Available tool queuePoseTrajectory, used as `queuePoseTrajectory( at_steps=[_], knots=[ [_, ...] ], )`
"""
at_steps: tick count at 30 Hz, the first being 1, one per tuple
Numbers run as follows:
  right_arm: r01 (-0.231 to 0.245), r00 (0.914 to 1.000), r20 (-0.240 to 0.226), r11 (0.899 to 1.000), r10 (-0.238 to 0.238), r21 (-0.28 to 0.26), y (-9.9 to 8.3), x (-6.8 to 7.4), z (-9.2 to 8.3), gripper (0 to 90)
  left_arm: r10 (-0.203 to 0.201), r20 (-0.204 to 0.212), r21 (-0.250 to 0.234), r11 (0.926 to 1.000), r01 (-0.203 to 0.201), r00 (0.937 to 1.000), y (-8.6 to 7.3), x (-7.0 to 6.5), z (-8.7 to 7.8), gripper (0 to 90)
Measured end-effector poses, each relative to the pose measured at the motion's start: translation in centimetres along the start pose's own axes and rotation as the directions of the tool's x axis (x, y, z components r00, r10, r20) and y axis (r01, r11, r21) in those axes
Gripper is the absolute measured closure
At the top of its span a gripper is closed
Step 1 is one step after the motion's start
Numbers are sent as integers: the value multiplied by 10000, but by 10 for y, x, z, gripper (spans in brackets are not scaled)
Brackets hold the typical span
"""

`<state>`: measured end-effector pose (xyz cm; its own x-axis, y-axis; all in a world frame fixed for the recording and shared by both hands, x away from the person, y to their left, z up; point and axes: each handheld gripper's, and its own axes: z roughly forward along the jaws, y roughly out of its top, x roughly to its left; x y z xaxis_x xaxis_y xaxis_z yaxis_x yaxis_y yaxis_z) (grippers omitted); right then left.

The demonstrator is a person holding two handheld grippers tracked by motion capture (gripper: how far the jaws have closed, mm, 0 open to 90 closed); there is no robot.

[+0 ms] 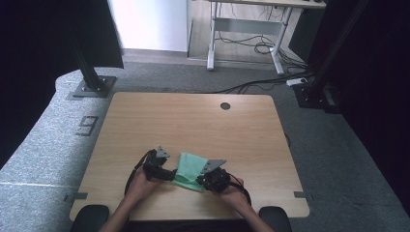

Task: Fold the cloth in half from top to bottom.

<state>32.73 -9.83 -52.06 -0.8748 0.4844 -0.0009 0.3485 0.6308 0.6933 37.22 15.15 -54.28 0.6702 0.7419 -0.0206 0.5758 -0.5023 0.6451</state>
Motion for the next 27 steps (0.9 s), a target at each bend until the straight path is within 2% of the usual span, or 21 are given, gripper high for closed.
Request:
queuePoseTrajectory(
  at_steps=[4, 8, 11, 17, 21, 24, 27],
  knots=[
    [163, 9998, 90, 9995, -161, -259, 5, 8, -8, 851, -15, -50, -25, 10000, 15, 10000, -1, 0, 0, 140],
    [246, 9997, -42, 9987, -248, -455, 8, 14, -13, 853, -48, -79, -47, 10000, 48, 10000, -1, -1, 0, 140],
    [339, 9990, -270, 9988, -348, -355, 6, 19, -11, 853, -60, -81, -52, 10000, 60, 9999, -1, -1, 0, 140],
    [148, 9969, -773, 9998, -156, -113, 0, 23, -2, 848, -76, -107, -40, 10000, 76, 9999, -1, -1, 0, 140],
    [245, 9951, -966, 9996, -229, 154, -2, 27, 7, 843, -88, -114, -38, 10000, 88, 9999, -1, -1, 0, 140],
    [339, 9953, -920, 9989, -307, 326, -3, 30, 11, 840, -94, -100, -20, 10000, 94, 9999, 0, -1, 0, 140],
    [333, 9964, -792, 9985, -298, 424, -4, 28, 12, 843, -18, 94, 131, 9999, 17, 10000, 1, 2, -1, 147]
  ],
)
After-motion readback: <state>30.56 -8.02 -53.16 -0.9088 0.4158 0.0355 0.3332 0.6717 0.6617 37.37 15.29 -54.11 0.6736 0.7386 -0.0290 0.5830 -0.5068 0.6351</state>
